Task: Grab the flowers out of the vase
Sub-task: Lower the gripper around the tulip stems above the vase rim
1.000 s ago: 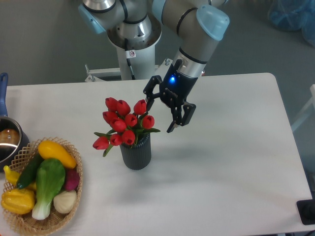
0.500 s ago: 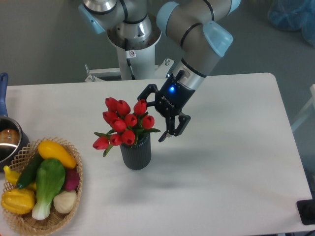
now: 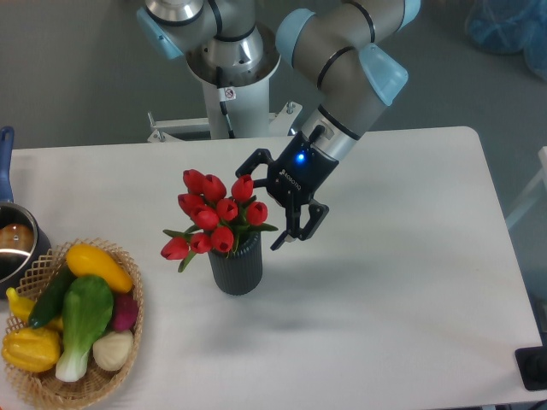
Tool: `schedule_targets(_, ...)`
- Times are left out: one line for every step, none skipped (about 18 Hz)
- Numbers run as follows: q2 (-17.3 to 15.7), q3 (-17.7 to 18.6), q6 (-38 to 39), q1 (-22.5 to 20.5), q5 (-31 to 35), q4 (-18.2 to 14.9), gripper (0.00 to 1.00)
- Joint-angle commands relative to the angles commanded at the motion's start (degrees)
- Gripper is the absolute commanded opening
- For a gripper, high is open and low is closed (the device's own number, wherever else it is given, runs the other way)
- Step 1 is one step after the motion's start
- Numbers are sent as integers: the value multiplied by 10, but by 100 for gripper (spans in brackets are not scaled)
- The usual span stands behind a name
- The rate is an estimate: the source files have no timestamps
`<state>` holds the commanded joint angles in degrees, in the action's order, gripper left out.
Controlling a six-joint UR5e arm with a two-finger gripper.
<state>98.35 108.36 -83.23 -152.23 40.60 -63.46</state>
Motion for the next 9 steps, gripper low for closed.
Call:
schedule_targets(-6, 11, -2, 1, 0, 0, 100)
schedule_targets(-16, 14, -3, 3, -3, 0, 100)
schedule_targets(-23, 15, 0, 4, -3, -1, 100)
schedule_targets(-26, 16, 1, 4, -3, -2, 100)
schedule_targets(-30, 16, 2, 11, -5, -3, 100)
schedule_targets(-33, 16, 2, 13, -9, -3, 100)
schedule_targets(-33, 16, 2, 14, -11, -3, 100)
schedule_targets(-33, 16, 2, 14, -11, -3, 100)
schedule_targets(-33, 16, 2, 14, -11, -3, 96)
